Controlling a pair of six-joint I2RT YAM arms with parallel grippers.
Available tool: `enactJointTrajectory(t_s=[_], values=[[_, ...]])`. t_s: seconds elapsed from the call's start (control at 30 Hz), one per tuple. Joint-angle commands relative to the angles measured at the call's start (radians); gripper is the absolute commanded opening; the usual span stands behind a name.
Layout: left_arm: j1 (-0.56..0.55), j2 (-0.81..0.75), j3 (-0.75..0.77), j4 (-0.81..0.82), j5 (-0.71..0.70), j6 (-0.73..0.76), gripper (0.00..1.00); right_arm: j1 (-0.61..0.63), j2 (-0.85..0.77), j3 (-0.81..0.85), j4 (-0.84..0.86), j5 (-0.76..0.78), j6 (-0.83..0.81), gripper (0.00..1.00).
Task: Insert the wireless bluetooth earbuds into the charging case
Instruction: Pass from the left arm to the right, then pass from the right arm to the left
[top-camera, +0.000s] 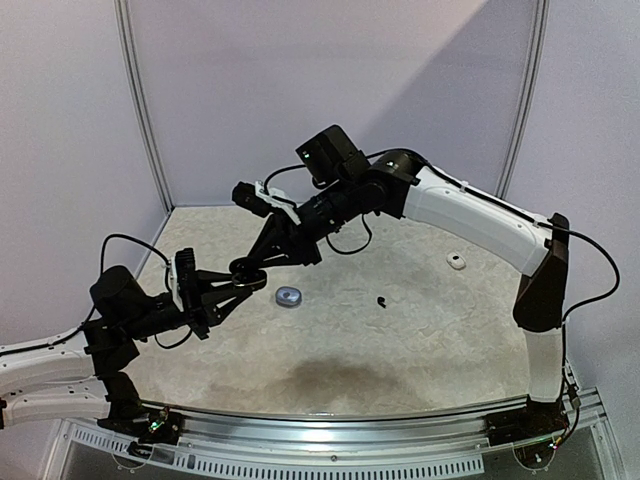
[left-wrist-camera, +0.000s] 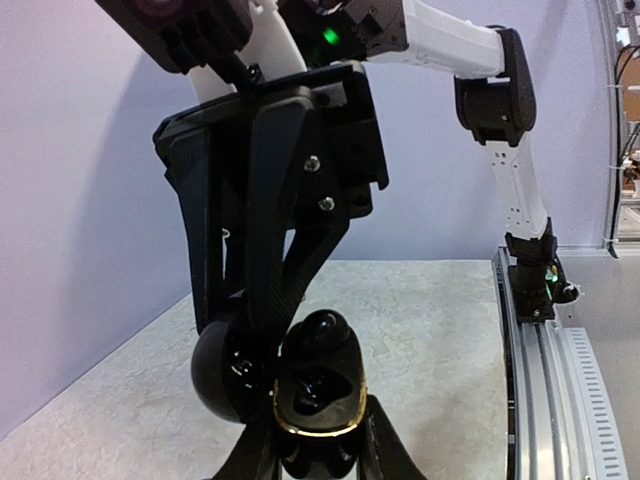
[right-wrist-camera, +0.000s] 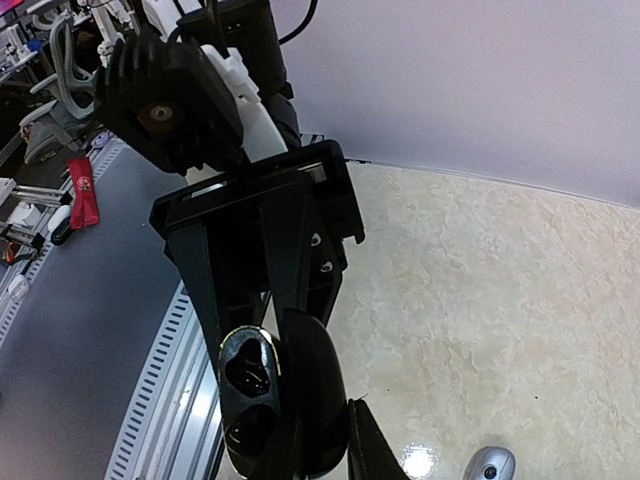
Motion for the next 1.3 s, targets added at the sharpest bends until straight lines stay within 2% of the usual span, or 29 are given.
enactJointTrajectory(t_s=[0.0,0.1,0.27,0.43,0.9,1.27], values=[[-0.003,0.002,-0.015,0.039,-0.017,0.007,0.0,-0.006,0.024,0.02,-0.026,-0.036,-0.01,0.12],[-0.003,0.0,-0.021,0.039,-0.03,-0.005,0.0,-0.006,0.019,0.019,-0.021,-0.038,-0.013,0.08],[-0.003,0.0,-0.041,0.028,-0.069,-0.031,0.28,-0.007,-0.001,0.012,-0.003,-0.024,-0.021,0.03],[-0.003,0.002,-0.05,-0.007,-0.074,-0.098,0.4,-0.006,-0.02,0.008,0.021,-0.02,-0.022,0.0],[-0.01,0.021,-0.014,0.022,-0.017,-0.087,0.41,-0.002,-0.038,-0.035,0.056,-0.005,-0.012,0.0],[-0.021,0.039,0.014,0.022,-0.02,-0.082,0.35,0.004,-0.037,-0.038,0.045,0.023,-0.023,0.0]])
